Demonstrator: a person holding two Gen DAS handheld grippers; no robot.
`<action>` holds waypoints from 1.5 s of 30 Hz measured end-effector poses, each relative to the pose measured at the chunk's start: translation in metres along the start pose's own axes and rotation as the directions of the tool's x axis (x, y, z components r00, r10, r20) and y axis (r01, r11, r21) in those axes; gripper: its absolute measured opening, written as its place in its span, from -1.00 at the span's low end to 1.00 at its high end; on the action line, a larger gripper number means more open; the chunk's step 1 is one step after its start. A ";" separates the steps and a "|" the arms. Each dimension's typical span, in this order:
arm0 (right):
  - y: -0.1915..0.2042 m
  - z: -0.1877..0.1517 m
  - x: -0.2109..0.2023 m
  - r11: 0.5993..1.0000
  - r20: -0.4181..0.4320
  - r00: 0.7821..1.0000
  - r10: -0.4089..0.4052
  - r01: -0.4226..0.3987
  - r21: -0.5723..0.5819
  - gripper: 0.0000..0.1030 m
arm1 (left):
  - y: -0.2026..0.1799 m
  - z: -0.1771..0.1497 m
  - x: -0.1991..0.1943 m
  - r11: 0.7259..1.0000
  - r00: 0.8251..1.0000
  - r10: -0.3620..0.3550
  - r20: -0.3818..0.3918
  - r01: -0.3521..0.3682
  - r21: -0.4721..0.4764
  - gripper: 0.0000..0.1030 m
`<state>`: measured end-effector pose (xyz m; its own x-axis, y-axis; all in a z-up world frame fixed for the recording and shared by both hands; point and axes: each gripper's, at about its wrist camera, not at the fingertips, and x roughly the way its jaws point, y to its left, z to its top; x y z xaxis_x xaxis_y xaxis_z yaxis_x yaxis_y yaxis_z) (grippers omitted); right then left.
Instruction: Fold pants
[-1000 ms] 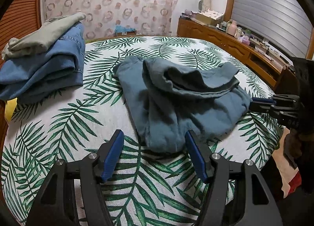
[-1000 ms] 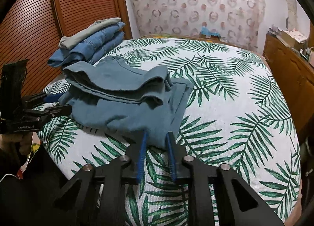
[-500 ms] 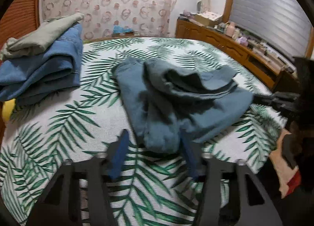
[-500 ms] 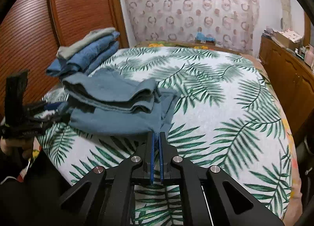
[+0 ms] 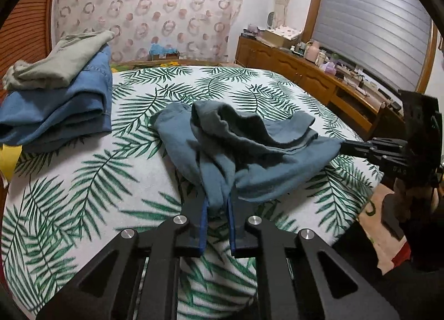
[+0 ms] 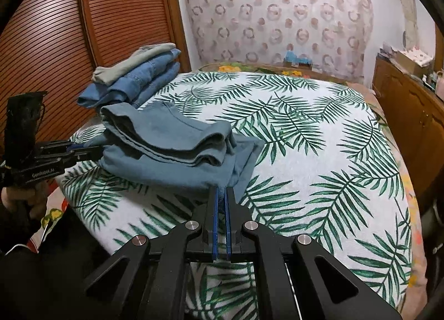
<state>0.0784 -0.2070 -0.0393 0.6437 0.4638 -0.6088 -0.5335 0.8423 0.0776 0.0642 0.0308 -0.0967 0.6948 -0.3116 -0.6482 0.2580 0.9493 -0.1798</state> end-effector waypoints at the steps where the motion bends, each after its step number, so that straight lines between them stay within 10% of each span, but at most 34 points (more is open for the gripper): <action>1: 0.000 -0.003 -0.002 1.000 -0.004 1.000 0.007 -0.007 -0.002 -0.93 | 0.000 -0.003 -0.003 1.000 1.000 0.000 -0.005 0.000 -0.003 -0.75; 15: 0.016 -0.016 -0.022 0.998 -0.034 0.998 0.050 -0.051 -0.033 -0.93 | -0.009 -0.013 -0.020 0.998 0.999 0.040 -0.004 -0.040 0.043 -0.66; 23: 0.016 -0.014 -0.024 0.999 -0.032 0.998 0.045 -0.046 -0.025 -0.93 | -0.003 -0.013 -0.023 0.998 0.999 0.049 0.007 -0.049 0.035 -0.07; 45: 0.034 -0.001 0.011 0.993 -0.085 0.996 -0.028 0.018 -0.115 -0.41 | -0.003 0.004 0.008 0.993 0.995 0.092 -0.036 -0.089 0.081 -0.07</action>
<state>0.0665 -0.1732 -0.0439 0.6091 0.4152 -0.6757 -0.5817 0.8130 -0.0248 0.0716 0.0250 -0.0988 0.6909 -0.2211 -0.6883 0.2483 0.9667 -0.0612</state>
